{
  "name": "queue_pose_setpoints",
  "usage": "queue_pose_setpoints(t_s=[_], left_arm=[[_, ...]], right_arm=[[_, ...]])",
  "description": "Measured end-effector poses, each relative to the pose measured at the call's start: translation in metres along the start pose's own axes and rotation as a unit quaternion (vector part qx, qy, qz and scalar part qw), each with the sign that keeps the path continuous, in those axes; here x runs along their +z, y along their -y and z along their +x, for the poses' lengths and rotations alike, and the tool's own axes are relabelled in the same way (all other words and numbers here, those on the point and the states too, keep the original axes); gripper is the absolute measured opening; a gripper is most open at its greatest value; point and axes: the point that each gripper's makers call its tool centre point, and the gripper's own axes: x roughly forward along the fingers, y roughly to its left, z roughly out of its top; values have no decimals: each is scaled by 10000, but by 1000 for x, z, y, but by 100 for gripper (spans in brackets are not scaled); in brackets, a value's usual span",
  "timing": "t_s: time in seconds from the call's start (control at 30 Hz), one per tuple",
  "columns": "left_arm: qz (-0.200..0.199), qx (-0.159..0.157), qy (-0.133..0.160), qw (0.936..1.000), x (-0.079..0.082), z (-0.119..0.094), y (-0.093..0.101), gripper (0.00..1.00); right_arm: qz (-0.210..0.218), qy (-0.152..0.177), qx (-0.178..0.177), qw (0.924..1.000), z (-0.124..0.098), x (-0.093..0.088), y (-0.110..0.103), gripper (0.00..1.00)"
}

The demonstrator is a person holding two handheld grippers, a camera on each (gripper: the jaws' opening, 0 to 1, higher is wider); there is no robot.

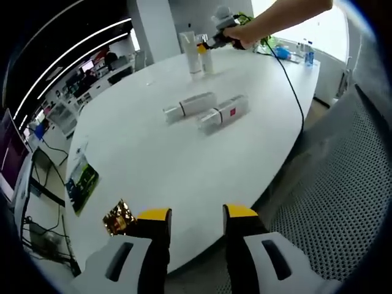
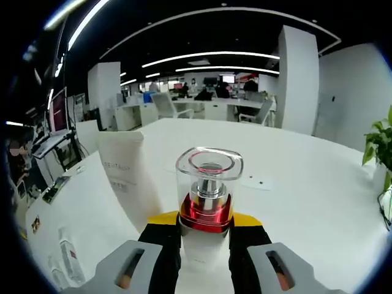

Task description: Arrange the skincare products in the storage area until every visible bottle or jar stands upright without overlapping.

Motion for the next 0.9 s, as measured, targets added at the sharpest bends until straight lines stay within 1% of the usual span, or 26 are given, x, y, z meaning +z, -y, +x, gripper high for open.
queue_pose_setpoints(t_s=[0.03,0.07,0.1,0.13,0.27,0.37,0.53,0.8,0.83,0.9], left_arm=[[-14,27,30,10000,1,2,-2,37],[-13,62,135,9999,6,0,-4,37],[-12,90,211,9997,9,-1,-5,36],[-14,106,227,9997,9,-1,-5,35],[-13,132,142,9998,8,0,-5,35],[56,95,140,9998,9,1,-1,34],[90,69,108,9999,8,1,0,33],[94,43,86,9999,8,2,1,33],[92,34,91,9999,8,2,1,33],[100,20,101,9999,8,1,2,34]], right_arm=[[2,-12,10,10000,1,-1,0,22],[-7,52,38,10000,0,1,-4,22],[-33,18,41,10000,0,1,-4,22],[-65,30,54,10000,-1,2,-6,22],[-179,99,119,9997,-6,3,-12,23],[-339,128,126,9993,-11,3,-16,23],[-410,194,169,9988,-17,3,-19,23],[-350,165,229,9990,-17,4,-19,24],[-162,168,333,9992,-18,5,-21,24],[-121,138,333,9993,-19,6,-19,25]])
